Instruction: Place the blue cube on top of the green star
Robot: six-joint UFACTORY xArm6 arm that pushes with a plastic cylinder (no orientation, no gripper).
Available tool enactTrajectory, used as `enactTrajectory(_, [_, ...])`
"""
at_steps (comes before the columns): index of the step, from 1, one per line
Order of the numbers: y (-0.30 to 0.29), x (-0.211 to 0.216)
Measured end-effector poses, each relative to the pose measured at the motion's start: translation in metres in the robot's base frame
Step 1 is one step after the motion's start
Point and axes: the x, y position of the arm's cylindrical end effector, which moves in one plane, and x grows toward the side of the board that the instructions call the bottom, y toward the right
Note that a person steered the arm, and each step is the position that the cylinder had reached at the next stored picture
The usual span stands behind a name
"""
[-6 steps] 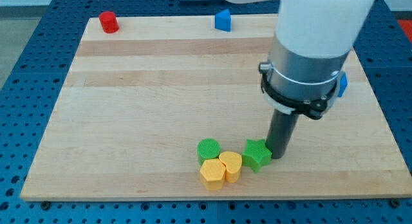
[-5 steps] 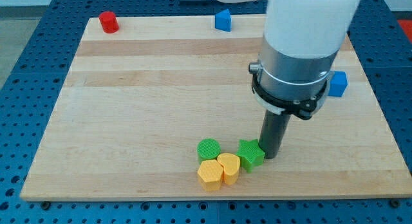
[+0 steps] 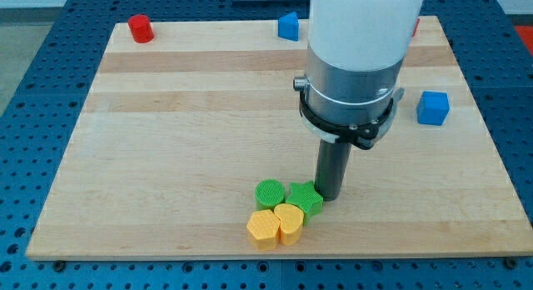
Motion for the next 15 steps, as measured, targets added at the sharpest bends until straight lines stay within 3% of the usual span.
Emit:
enactTrajectory(6, [-0.022, -0.002])
enactTrajectory(8, [0.126, -0.020])
enactTrajectory(10, [0.233, -0.113])
enactTrajectory(11, [0.228, -0.138])
enactTrajectory(15, [0.149, -0.138])
